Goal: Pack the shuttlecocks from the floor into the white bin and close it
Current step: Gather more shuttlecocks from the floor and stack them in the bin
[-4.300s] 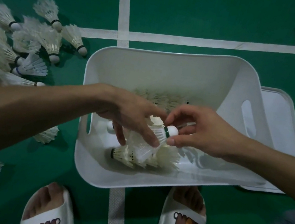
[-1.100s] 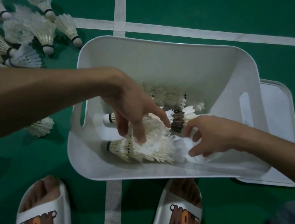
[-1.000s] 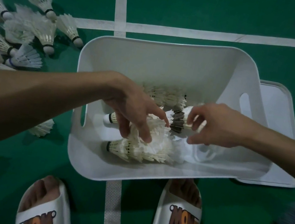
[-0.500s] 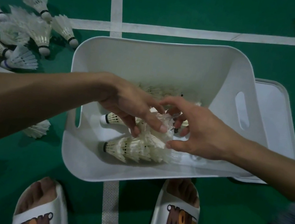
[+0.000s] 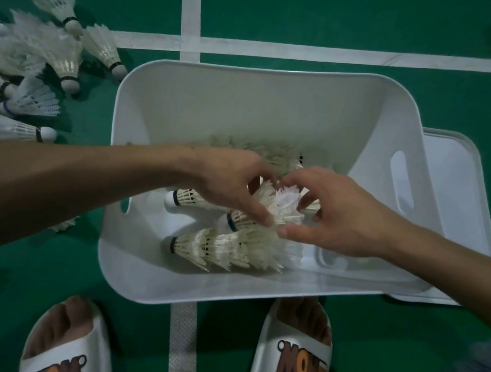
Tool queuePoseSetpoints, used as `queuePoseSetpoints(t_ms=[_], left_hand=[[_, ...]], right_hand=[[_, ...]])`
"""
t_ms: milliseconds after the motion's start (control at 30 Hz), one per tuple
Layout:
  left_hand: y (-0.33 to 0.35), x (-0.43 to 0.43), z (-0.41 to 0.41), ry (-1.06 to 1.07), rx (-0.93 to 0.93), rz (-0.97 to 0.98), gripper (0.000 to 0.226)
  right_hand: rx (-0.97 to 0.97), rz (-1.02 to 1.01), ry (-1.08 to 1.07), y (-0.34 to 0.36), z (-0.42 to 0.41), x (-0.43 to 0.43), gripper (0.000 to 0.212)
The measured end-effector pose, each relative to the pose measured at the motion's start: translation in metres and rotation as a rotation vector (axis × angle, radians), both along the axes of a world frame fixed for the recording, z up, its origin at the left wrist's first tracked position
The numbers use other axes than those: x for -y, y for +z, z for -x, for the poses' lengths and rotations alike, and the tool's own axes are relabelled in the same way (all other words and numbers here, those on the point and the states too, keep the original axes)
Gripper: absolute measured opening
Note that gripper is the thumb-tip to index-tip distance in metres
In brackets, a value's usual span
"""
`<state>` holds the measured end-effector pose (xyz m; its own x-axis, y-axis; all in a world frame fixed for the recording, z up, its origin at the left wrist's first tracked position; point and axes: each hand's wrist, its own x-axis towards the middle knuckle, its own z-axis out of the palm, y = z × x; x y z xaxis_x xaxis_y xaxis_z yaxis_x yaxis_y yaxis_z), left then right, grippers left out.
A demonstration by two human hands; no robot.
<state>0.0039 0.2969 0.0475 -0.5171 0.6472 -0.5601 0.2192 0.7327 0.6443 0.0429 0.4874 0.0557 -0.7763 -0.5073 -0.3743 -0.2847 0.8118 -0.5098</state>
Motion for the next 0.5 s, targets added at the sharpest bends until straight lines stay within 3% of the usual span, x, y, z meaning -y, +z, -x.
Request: queuePoseSetpoints(t_ms=[200, 333, 500], left_hand=[[0.001, -0.002, 0.001, -0.096, -0.005, 0.049, 0.071], [0.006, -0.010, 0.001, -0.309, 0.080, 0.187, 0.089], [0.008, -0.031, -0.003, -0.540, 0.118, 0.344, 0.102]], right_hand=[[-0.009, -0.137, -0.017, 0.017, 0.011, -0.019, 0.048], [0.037, -0.297, -0.052, 0.018, 0.013, -0.034, 0.051], [0.056, -0.517, 0.081, 0.015, 0.008, -0.026, 0.057]])
